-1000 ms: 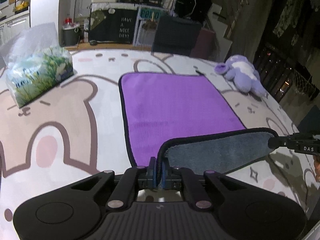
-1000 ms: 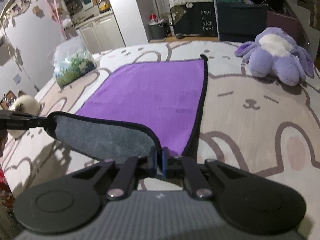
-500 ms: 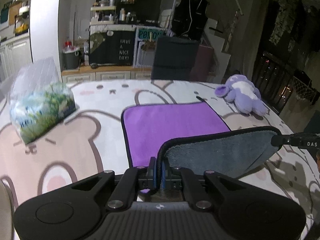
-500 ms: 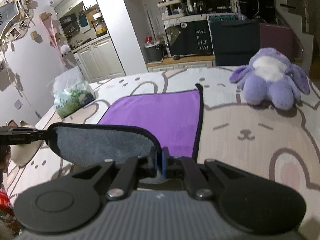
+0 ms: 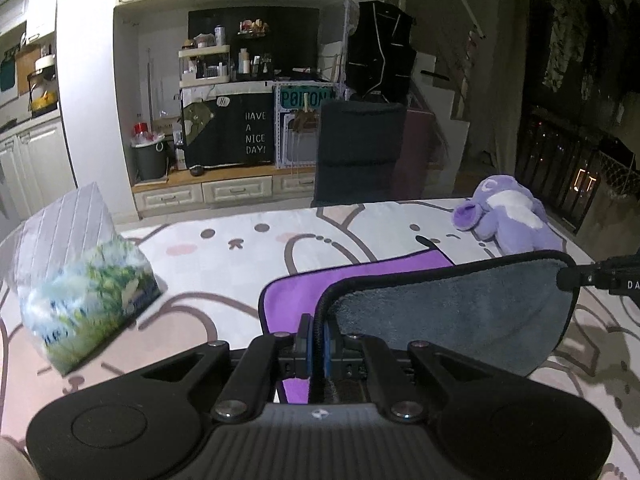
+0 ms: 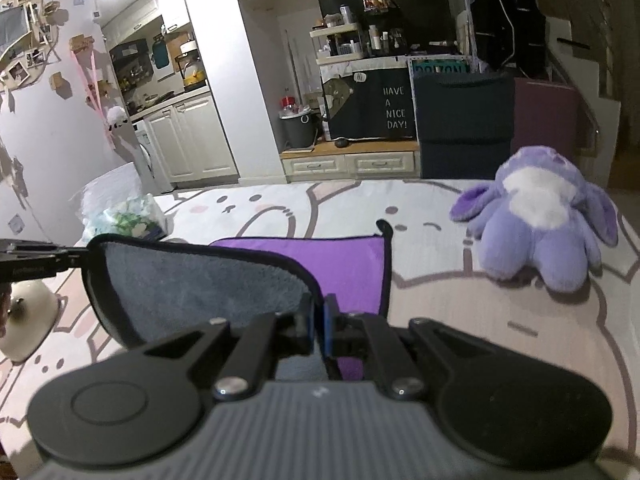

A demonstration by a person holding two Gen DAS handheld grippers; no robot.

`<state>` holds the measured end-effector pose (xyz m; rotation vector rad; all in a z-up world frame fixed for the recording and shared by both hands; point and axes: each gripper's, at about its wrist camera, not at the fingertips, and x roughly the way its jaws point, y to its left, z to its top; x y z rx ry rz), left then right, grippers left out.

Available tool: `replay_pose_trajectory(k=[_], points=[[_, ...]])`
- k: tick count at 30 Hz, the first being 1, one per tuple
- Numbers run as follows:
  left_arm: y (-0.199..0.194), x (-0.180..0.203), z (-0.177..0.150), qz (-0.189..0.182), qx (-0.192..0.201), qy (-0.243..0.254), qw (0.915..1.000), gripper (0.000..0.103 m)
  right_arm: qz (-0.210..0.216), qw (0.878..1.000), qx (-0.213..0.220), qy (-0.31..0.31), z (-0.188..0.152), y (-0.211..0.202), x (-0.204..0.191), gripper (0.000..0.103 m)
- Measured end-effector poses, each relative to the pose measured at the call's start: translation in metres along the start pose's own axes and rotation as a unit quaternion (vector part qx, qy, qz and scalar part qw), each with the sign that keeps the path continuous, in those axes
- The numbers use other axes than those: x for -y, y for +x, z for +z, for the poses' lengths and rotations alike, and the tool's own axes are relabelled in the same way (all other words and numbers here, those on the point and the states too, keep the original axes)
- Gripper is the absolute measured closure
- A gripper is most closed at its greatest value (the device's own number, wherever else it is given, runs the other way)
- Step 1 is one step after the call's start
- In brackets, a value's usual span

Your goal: Fold towel

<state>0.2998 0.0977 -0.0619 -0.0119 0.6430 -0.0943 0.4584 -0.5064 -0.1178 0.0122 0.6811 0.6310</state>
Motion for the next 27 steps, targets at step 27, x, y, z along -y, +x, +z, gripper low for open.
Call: replay_pose_trajectory(k=[27], points=[[0.087,-0.025,0.049,0.015,-0.01,0.036,0.9992,0.097,-0.025,0.999,-0.003,-0.021,0.051,0.076,0.012,0.097]])
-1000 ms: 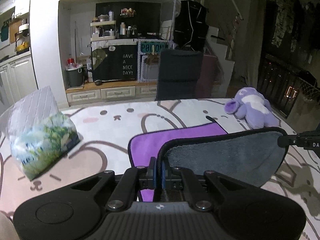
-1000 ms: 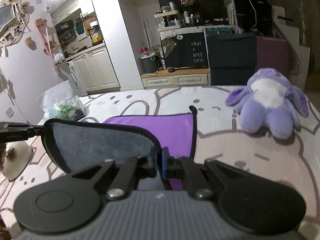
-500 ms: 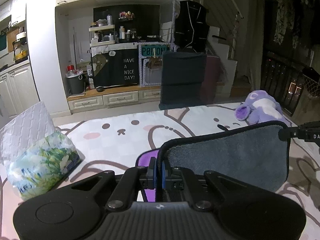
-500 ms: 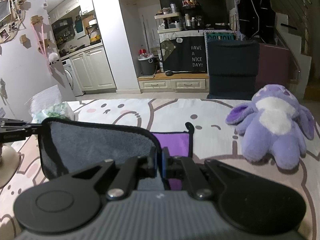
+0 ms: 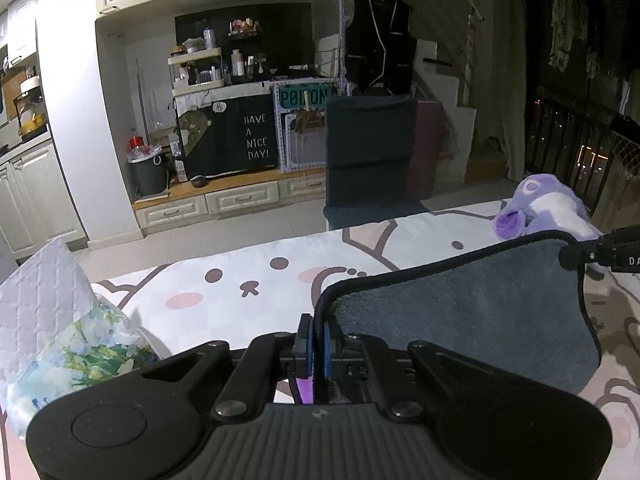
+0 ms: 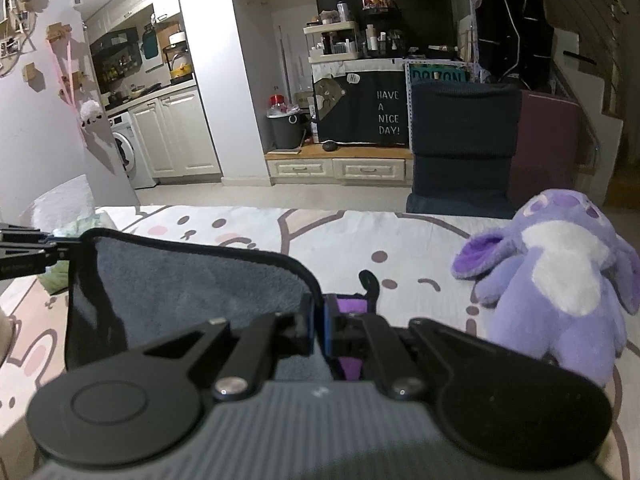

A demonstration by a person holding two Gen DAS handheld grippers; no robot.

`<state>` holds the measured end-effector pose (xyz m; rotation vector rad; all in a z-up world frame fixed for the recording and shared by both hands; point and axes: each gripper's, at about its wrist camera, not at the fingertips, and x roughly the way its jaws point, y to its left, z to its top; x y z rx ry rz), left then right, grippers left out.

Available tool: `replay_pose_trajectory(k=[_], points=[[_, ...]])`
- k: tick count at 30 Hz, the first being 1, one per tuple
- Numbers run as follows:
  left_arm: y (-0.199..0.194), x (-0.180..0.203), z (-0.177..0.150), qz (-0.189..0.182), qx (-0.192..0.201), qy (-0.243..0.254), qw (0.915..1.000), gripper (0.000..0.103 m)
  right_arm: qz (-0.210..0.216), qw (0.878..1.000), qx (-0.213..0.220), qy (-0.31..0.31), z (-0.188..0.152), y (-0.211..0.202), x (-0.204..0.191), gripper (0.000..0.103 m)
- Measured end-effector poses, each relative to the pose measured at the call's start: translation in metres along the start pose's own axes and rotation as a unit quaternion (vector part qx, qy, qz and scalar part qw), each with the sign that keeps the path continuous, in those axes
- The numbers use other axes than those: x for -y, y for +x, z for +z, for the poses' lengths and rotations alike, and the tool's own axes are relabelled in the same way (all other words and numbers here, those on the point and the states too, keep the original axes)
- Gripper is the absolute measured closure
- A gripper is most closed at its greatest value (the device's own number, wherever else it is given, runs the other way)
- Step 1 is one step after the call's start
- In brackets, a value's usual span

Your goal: Fold towel

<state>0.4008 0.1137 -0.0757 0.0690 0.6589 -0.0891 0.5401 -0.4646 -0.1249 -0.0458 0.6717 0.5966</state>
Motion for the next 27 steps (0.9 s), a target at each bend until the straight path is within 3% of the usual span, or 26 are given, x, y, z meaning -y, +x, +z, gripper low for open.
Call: replay_pose_trajectory(k=[13,27], points=[[0.053,-0.01,0.009,0.004,-0.031,-0.006,0.9995,0.097,-0.022,0.999,-0.026,-0.011,0.015,0.04,-0.002,0.097],[0.097,-0.012,-0.003,0.014,-0.073,-0.021,0.997,0.094,-0.042,0.998,-0.053,-0.003,0.009,0.073,0.003,0.095]])
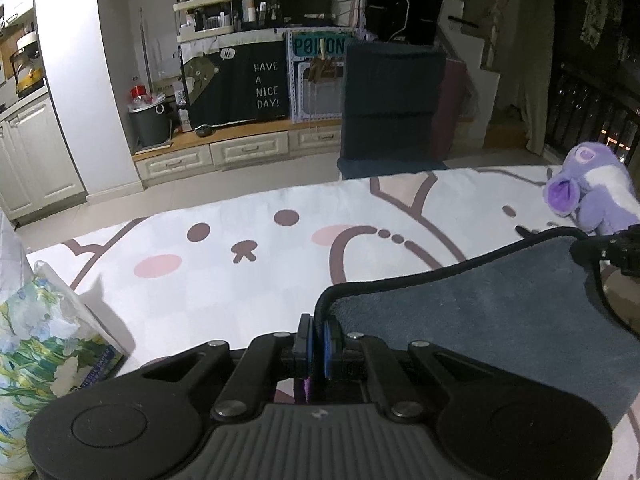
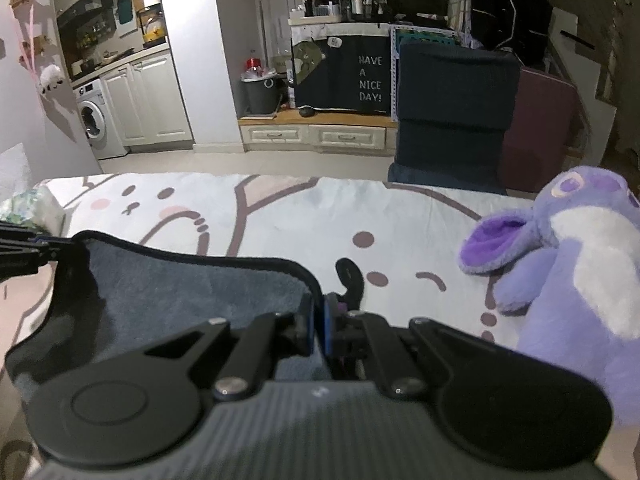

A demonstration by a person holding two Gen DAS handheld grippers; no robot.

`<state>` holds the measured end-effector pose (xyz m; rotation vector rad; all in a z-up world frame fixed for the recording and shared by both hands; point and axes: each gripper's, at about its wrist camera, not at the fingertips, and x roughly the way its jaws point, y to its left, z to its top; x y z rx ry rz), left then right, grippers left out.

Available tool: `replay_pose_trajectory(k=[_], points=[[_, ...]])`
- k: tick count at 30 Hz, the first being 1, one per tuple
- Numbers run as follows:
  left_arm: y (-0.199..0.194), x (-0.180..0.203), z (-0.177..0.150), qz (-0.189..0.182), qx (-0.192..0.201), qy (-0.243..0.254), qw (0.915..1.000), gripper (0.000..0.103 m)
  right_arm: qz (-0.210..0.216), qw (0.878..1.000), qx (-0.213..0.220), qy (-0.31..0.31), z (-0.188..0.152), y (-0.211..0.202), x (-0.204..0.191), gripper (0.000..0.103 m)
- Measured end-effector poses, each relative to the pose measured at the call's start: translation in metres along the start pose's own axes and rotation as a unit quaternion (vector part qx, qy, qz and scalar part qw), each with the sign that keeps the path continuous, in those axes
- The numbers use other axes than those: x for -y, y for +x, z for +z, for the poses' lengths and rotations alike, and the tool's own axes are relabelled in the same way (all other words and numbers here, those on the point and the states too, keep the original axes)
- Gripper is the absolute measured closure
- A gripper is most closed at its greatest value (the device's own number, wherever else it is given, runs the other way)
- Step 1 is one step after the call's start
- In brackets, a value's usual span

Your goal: Fold towel

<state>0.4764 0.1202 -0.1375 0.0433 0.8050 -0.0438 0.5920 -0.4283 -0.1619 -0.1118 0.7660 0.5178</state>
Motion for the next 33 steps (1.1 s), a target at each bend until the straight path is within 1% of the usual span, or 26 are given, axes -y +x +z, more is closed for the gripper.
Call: replay_pose_trajectory(k=[2,3,4,5,6,7,8,10,12,14,16,17,19,21,23,24,25,31,33], points=[[0.002,0.0,0.0,0.006,-0.006,-0.003,1.0,0.093,0.0,1.0,-0.001,0.0,-0.002,0.003,-0.001,0.09],[0.003,-0.001,0.0,0.007,-0.011,-0.006,0.9999,0.089,0.0,1.0,-0.004,-0.002,-0.002,0.004,-0.002,0.084],[0.003,-0.001,-0.001,0.007,-0.014,-0.007,0.9998,0.079,-0.001,1.0,-0.006,-0.005,-0.002,0.004,-0.003,0.073],[0.003,-0.002,-0.001,0.007,-0.016,-0.008,0.9998,0.073,-0.002,1.0,-0.006,-0.008,-0.002,0.004,-0.004,0.067],[0.002,-0.002,-0.002,0.009,-0.017,-0.009,0.9998,0.062,-0.002,1.0,-0.006,-0.011,-0.002,0.004,-0.005,0.057],[0.001,-0.003,-0.002,0.01,-0.019,-0.01,0.9997,0.054,-0.004,1.0,-0.004,-0.012,-0.002,0.003,-0.006,0.052],[0.001,-0.003,-0.003,0.01,-0.022,-0.011,0.9997,0.052,-0.004,1.0,-0.004,-0.013,-0.003,0.002,-0.006,0.05],[-0.002,-0.005,-0.004,0.012,-0.028,-0.017,0.9994,0.043,-0.003,1.0,-0.007,-0.009,-0.003,0.0,-0.005,0.038],[-0.006,-0.005,-0.005,0.015,-0.026,-0.021,0.9994,0.038,-0.005,1.0,-0.007,-0.011,-0.005,-0.003,-0.006,0.03],[-0.011,-0.004,-0.004,0.016,-0.026,-0.022,0.9993,0.034,-0.012,1.0,-0.003,-0.016,-0.005,-0.005,-0.008,0.025],[-0.015,-0.002,-0.004,0.018,-0.026,-0.022,0.9993,0.025,-0.017,1.0,-0.003,-0.017,-0.006,-0.008,-0.01,0.013],[-0.018,-0.001,-0.004,0.018,-0.025,-0.02,0.9993,0.024,-0.015,1.0,0.0,-0.017,-0.006,-0.011,-0.011,0.012],[-0.023,0.002,-0.003,0.02,-0.023,-0.018,0.9994,0.017,-0.01,1.0,0.0,-0.017,-0.006,-0.015,-0.013,0.01],[-0.029,0.004,-0.003,0.022,-0.02,-0.02,0.9994,0.013,-0.008,1.0,0.0,-0.017,-0.005,-0.019,-0.015,0.009],[-0.035,0.006,-0.002,0.022,-0.018,-0.024,0.9993,0.009,-0.005,1.0,0.001,-0.018,-0.004,-0.023,-0.017,0.005],[-0.038,0.007,-0.002,0.021,-0.017,-0.026,0.9993,0.007,-0.003,1.0,0.002,-0.018,-0.004,-0.026,-0.018,0.001],[-0.04,0.008,-0.002,0.022,-0.017,-0.028,0.9992,0.006,-0.001,1.0,0.004,-0.02,-0.003,-0.029,-0.02,0.001],[-0.059,0.014,-0.002,0.027,-0.008,-0.042,0.9987,0.0,0.003,1.0,0.006,-0.008,-0.002,-0.041,-0.023,0.001],[-0.066,0.016,-0.002,0.028,-0.004,-0.047,0.9985,0.0,0.004,1.0,0.007,-0.007,-0.002,-0.046,-0.023,0.0]])
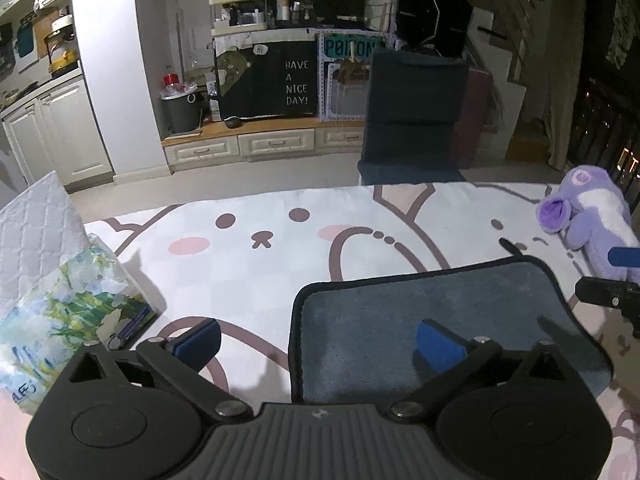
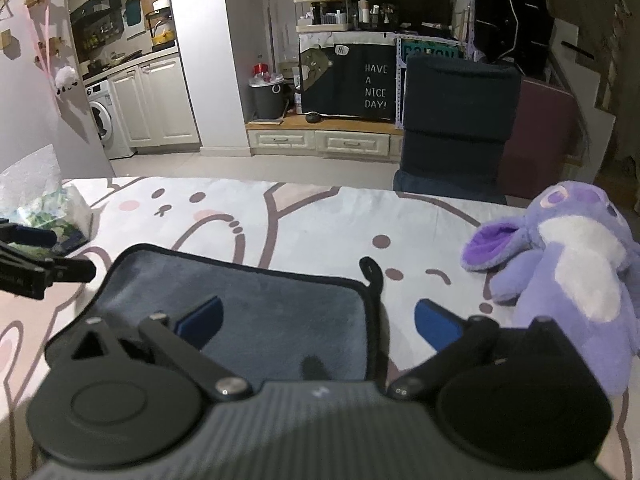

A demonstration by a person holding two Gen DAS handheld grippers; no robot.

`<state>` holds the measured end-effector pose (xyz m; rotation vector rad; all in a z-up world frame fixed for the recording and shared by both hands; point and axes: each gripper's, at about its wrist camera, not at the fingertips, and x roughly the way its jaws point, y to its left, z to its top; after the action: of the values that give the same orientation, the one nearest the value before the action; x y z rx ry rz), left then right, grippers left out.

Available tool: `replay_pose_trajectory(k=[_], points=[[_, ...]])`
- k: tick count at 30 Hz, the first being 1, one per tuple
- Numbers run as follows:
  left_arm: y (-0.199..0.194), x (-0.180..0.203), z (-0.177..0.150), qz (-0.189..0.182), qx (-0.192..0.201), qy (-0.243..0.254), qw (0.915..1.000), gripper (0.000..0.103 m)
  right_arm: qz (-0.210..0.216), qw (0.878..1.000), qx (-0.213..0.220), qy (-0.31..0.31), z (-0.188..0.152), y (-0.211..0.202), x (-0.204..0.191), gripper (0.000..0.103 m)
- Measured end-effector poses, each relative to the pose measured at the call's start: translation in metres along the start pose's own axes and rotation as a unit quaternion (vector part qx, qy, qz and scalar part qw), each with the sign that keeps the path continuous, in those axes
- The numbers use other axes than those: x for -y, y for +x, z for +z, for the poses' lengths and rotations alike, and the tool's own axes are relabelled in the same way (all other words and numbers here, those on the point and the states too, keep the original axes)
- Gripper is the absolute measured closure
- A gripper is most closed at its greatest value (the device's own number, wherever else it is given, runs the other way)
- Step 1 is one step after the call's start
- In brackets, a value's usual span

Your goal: Fold towel

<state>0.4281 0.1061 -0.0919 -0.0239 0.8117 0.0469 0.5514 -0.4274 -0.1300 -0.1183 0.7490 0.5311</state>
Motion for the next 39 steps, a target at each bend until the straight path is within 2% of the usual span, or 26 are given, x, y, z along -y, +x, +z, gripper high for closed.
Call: replay_pose_trajectory(k=[18,39], points=[[-0.06,0.021,-0.012,0.004,0.009,-0.009,0.9999,0.0,-0.007,1.0,0.006,0.017,-0.011,-0.048,-0.009,0.0],[-0.141,0.04,-0.033,0.006,0.035,-0.004,0.9994,0.0,-0.007,0.999,0.031,0.014,-0.024,-0.129,-0.035,0.0]])
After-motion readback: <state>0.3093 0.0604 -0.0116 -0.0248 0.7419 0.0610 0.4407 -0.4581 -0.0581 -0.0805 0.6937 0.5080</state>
